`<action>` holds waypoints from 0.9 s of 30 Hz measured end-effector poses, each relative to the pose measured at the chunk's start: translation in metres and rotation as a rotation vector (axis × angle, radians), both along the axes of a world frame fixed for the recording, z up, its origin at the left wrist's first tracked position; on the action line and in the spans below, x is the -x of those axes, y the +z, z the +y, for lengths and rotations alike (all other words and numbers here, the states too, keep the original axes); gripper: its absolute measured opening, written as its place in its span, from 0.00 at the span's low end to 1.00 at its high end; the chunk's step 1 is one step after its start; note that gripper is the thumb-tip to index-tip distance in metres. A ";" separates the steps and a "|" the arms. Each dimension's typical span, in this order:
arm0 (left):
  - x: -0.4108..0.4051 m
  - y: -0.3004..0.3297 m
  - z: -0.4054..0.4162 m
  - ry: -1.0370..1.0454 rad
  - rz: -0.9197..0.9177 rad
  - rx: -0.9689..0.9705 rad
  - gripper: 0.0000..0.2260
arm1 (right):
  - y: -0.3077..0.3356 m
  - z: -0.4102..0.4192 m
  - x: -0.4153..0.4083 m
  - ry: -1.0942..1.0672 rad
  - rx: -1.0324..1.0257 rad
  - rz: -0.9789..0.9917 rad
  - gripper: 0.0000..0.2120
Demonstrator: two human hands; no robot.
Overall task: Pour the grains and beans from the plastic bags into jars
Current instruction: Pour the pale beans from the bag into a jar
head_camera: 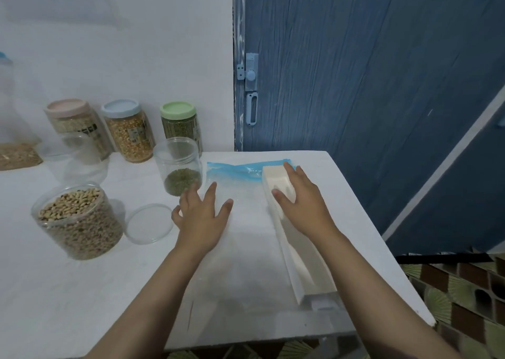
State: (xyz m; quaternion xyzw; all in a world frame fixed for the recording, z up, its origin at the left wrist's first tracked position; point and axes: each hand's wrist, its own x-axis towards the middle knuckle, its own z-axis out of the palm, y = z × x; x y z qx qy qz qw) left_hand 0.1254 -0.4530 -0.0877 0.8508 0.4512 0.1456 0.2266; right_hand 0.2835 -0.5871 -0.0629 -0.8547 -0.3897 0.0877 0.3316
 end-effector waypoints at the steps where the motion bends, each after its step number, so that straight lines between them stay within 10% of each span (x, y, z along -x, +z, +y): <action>1: 0.007 0.007 0.000 0.002 -0.050 -0.029 0.26 | 0.007 0.002 0.010 0.019 -0.082 0.033 0.31; 13: 0.138 0.054 0.062 0.106 -0.329 -0.296 0.26 | 0.028 0.080 0.127 0.222 -0.173 0.233 0.26; 27: 0.229 0.020 0.164 -0.013 -0.442 0.169 0.26 | -0.077 0.171 0.188 0.249 0.294 -0.050 0.40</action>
